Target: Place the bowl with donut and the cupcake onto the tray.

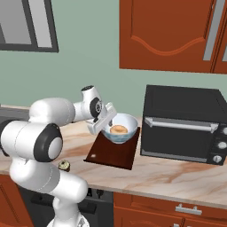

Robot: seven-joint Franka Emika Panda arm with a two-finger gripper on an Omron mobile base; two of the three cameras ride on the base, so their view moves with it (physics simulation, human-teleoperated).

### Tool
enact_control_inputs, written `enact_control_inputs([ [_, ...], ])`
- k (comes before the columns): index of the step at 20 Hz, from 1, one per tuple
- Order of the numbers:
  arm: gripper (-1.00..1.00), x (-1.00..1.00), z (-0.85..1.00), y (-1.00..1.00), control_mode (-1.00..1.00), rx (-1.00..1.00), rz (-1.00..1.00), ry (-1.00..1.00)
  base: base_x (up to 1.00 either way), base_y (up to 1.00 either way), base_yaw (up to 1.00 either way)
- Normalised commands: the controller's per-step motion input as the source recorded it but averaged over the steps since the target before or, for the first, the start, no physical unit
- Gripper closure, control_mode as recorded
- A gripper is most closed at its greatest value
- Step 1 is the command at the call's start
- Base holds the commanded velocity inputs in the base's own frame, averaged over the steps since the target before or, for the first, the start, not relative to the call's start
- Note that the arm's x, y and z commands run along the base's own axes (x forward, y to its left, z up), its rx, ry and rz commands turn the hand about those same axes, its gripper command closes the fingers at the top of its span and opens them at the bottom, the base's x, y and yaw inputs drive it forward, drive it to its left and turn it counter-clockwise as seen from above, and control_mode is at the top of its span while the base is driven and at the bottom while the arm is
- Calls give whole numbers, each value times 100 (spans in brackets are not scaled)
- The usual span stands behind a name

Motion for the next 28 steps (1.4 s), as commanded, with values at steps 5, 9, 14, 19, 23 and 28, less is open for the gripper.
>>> enact_control_inputs([
  [5, -100, -3, 0, 0, -100, 0, 0, 0, 0, 0, 0],
  [9, -100, -12, 9, 0, -100, 0, 0, 0, 0, 0, 0],
  [14, -100, -9, 24, 5, -100, 0, 0, 5, 0, 0, 0],
  [19, -100, -17, 23, 11, -100, 0, 1, 10, 0, 0, 0],
  [23, -100, -38, 15, 10, -100, 2, 6, 2, 0, 0, 0],
  [28, -100, -33, 21, 4, -100, 4, 13, 1, 0, 0, 0],
])
